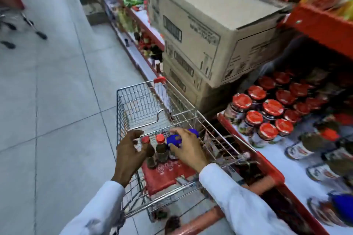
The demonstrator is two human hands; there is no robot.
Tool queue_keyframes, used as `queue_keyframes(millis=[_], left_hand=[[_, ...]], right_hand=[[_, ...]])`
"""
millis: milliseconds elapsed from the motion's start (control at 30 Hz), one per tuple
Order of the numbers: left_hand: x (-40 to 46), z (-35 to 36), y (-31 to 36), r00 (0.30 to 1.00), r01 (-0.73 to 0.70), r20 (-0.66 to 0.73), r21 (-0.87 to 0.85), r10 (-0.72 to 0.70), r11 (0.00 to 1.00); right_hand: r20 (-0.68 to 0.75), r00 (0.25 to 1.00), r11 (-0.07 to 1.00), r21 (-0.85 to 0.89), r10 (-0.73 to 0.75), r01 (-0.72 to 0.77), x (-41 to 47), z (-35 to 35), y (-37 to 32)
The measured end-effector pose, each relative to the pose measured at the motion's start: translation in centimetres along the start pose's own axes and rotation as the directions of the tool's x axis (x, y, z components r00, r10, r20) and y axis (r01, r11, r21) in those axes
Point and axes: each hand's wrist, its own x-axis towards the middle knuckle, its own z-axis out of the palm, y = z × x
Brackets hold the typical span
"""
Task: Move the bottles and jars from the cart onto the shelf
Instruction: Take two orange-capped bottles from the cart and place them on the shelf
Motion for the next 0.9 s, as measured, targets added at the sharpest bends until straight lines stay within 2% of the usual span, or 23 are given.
queue_keyframes(millis=[100, 167, 300, 433, 600, 733, 900], left_hand=[[0.5, 0.8, -1.4, 0.995, 0.017, 0.103, -0.024, -0.015, 1.0], [0.8, 1.4, -1.8, 0.993, 0.039, 0.111, -0.041, -0.035, 0.998], [1.0, 1.8, -2.5, 0.997, 0.01, 0.073, 0.012, -0.011, 1.0], [1.1, 2.3, -2.2, 0.997, 0.042, 0.062, -0.04, -0.04, 0.998], [0.7, 0.9, 0.1, 0.997, 0.051, 0.063, -0.071, -0.046, 0.996], [0.7, -1.4, 5.7, 0.998, -0.068, 0.012, -0.094, 0.069, 0.993], [-0.3, -0.9, 14.3, 0.968, -0.224, 0.063, -0.208, 0.241, 0.952]], right_hand=[[0.099, 0.995, 0.999, -0.016, 0.034, -0.032, 1.7, 2.2, -0.1], [0.129, 0.99, 0.997, -0.045, 0.061, -0.055, 2.4, 3.5, -0.2], [0.099, 0.989, 0.993, -0.054, 0.111, -0.106, 2.9, 5.0, -0.4], [0.06, 0.989, 0.991, -0.015, 0.137, -0.136, 2.7, 4.2, -0.5], [-0.07, 0.993, 0.993, 0.066, 0.1, -0.096, 0.5, -0.1, -1.5], [-0.221, 0.973, 0.986, 0.162, 0.073, -0.037, -2.5, -5.9, -3.2], [-0.472, 0.878, 0.976, 0.217, 0.082, 0.026, -7.7, -13.3, -4.1]])
